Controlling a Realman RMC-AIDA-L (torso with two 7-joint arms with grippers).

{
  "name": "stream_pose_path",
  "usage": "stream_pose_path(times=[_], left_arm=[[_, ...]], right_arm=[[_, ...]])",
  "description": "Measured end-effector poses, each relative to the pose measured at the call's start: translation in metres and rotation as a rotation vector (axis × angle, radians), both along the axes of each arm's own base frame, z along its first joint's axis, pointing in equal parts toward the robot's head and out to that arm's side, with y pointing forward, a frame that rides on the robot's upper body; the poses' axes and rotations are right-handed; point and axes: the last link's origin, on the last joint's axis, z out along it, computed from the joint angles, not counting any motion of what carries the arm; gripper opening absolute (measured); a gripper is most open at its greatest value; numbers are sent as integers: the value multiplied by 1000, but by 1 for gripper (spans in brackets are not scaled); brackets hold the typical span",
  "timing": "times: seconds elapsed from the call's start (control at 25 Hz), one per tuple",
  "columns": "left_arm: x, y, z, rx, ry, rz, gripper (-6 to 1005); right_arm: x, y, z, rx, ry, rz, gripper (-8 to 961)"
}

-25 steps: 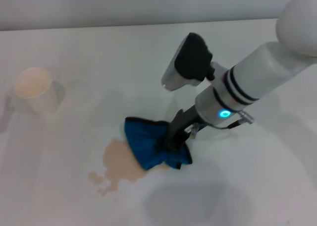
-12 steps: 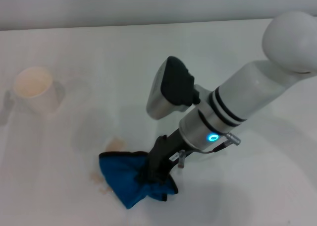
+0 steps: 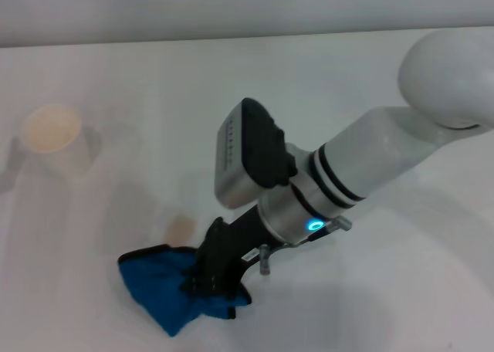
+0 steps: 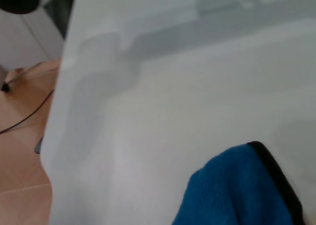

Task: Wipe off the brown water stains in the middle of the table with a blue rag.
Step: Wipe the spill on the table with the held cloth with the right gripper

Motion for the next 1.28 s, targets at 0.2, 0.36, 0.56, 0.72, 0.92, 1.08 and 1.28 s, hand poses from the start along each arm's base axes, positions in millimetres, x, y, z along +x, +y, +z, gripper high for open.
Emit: stream_pose_path(times=[0.2, 0.36, 0.56, 0.72, 0.92, 1.08, 1.28], left_arm=[[2, 3, 0, -1, -1, -7, 892], [3, 4, -1, -2, -1, -7, 892], [3, 4, -2, -9, -4, -1, 892], [1, 3, -2, -9, -3, 3, 892], [2, 4, -2, -9, -3, 1, 892], [1, 3, -1, -8, -1, 2, 892], [2, 5, -1, -7, 0, 0, 892]], right_arm=[[-3, -2, -7, -10, -18, 45, 108], [-3, -1, -11, 0, -37, 70, 108], [-3, 0, -16, 30, -40, 96, 108], [-5, 4, -20, 85, -36, 116, 107], [-3, 20, -20, 200, -34, 114, 107], [1, 37, -15, 296, -32, 87, 107], [14, 57, -6, 390, -59, 44, 107]])
